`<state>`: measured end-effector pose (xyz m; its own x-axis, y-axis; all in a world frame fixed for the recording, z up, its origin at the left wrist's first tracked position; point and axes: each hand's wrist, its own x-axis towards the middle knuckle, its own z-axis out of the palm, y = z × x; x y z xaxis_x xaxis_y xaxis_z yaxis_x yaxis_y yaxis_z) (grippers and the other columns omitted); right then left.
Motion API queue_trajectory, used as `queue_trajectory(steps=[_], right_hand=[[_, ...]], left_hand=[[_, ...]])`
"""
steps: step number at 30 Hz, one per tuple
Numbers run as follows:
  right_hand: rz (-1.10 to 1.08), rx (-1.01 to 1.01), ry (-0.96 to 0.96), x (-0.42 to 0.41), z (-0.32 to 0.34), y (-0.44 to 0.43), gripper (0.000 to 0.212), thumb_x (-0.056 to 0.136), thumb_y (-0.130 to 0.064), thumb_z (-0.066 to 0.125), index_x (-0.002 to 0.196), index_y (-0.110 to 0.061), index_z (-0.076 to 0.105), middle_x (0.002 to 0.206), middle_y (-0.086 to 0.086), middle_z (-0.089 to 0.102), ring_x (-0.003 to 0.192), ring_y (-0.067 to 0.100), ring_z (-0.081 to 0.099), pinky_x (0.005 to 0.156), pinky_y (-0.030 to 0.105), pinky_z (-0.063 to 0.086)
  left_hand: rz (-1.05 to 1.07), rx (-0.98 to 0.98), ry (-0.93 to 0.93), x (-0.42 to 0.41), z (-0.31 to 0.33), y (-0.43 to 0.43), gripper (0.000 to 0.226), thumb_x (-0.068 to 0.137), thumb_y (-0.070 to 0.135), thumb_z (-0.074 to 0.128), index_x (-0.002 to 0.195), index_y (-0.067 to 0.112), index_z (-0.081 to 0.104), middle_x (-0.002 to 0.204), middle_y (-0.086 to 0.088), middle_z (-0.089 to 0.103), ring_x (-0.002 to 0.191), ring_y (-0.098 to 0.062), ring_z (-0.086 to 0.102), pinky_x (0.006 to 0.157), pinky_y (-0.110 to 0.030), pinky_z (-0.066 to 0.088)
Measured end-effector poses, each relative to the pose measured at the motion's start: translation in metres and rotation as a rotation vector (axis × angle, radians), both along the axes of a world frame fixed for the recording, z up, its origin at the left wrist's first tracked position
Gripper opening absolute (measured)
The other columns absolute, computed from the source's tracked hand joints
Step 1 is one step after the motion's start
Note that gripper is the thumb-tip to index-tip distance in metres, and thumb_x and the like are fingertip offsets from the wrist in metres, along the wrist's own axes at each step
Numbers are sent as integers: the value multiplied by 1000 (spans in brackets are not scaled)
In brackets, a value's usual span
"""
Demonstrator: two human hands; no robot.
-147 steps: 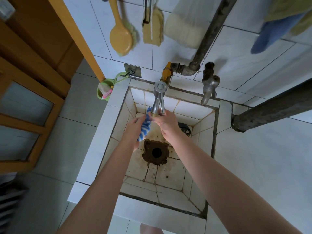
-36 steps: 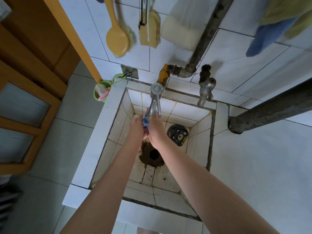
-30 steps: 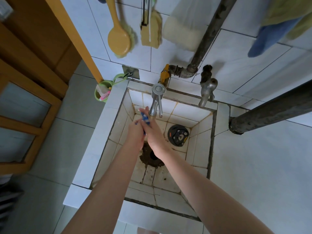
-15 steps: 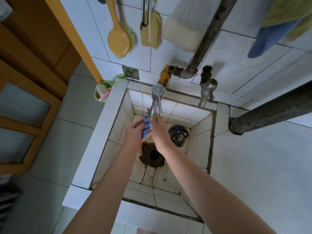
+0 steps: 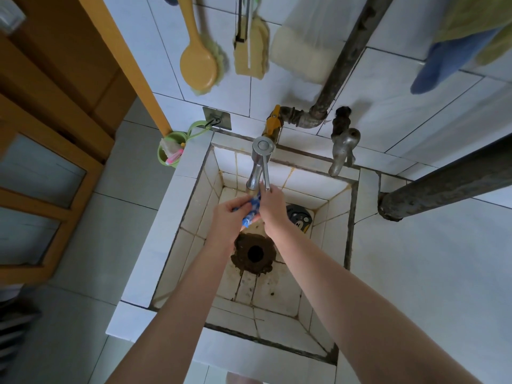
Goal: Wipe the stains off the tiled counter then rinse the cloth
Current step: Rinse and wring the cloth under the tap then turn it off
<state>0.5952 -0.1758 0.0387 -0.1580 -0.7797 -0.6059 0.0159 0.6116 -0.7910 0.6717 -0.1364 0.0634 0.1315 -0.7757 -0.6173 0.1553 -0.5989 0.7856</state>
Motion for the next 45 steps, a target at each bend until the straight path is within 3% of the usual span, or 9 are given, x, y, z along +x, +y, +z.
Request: queue_trajectory(steps=[4, 7, 11, 14, 17, 24, 31, 37, 45], right_hand=[[206, -83, -333, 1, 3, 22, 43, 101, -20, 35, 144, -14, 31, 126, 5, 53, 97, 2, 60, 76, 13, 51], [310, -130, -414, 5, 2, 30, 49, 100, -11, 35, 147, -19, 25, 154, -4, 22, 134, 7, 34, 107, 19, 32], [287, -157, -290, -2, 4, 15, 33, 100, -11, 34, 128, -2, 50, 105, -10, 58, 84, -3, 59, 72, 10, 50], [298, -142, 31, -4, -9, 5, 27, 101, -20, 35, 93, -4, 56, 89, 12, 62, 78, 17, 59, 70, 24, 51], [134, -126, 118, -8, -10, 2, 29, 100, -24, 37, 77, -15, 51, 73, 0, 55, 71, 13, 56, 65, 19, 46], [282, -213, -208, 3, 5, 29, 31, 101, -27, 36, 125, -18, 54, 124, 4, 54, 91, 2, 56, 67, 8, 49], [175, -60, 41, 1, 7, -3, 30, 100, -17, 34, 72, -20, 44, 73, -2, 48, 70, 12, 50, 75, 29, 47], [364, -204, -149, 0, 7, 22, 28, 100, -19, 37, 110, -5, 59, 97, 2, 60, 85, 12, 60, 76, 21, 50], [125, -149, 99, -13, -9, 3, 27, 101, -18, 34, 82, -13, 53, 76, -2, 55, 75, 12, 57, 65, 15, 48]], left_hand=[[154, 36, 119, -1, 0, -2, 38, 96, -1, 39, 132, 5, 48, 120, -11, 58, 99, -17, 60, 80, -24, 52], [221, 53, 305, -1, 2, -4, 44, 95, -7, 31, 136, 5, 42, 130, -12, 52, 115, -21, 52, 80, -25, 49], [159, 80, 317, 8, 3, 0, 39, 95, -4, 36, 133, 1, 46, 129, -14, 54, 100, -17, 61, 72, -21, 54], [75, 81, 260, 10, 8, 4, 35, 92, -5, 43, 126, 0, 51, 124, -15, 54, 95, -17, 62, 69, -20, 56], [45, 74, 212, 8, 7, 5, 29, 90, -4, 49, 116, 4, 58, 123, -14, 58, 102, -23, 63, 82, -28, 55], [70, -21, 122, 3, 1, 5, 34, 96, 2, 41, 124, 15, 54, 106, -2, 63, 100, -14, 61, 86, -25, 51], [-29, 3, 82, 6, -5, 12, 34, 92, -3, 46, 123, 8, 57, 121, -7, 60, 110, -21, 59, 98, -34, 47], [-1, -79, 3, 9, -7, 9, 30, 94, 1, 45, 114, 18, 60, 99, 2, 66, 99, -16, 63, 91, -32, 51], [-69, -51, -48, 7, -12, 11, 31, 91, 4, 53, 118, 17, 61, 115, -5, 63, 109, -20, 60, 99, -40, 47]])
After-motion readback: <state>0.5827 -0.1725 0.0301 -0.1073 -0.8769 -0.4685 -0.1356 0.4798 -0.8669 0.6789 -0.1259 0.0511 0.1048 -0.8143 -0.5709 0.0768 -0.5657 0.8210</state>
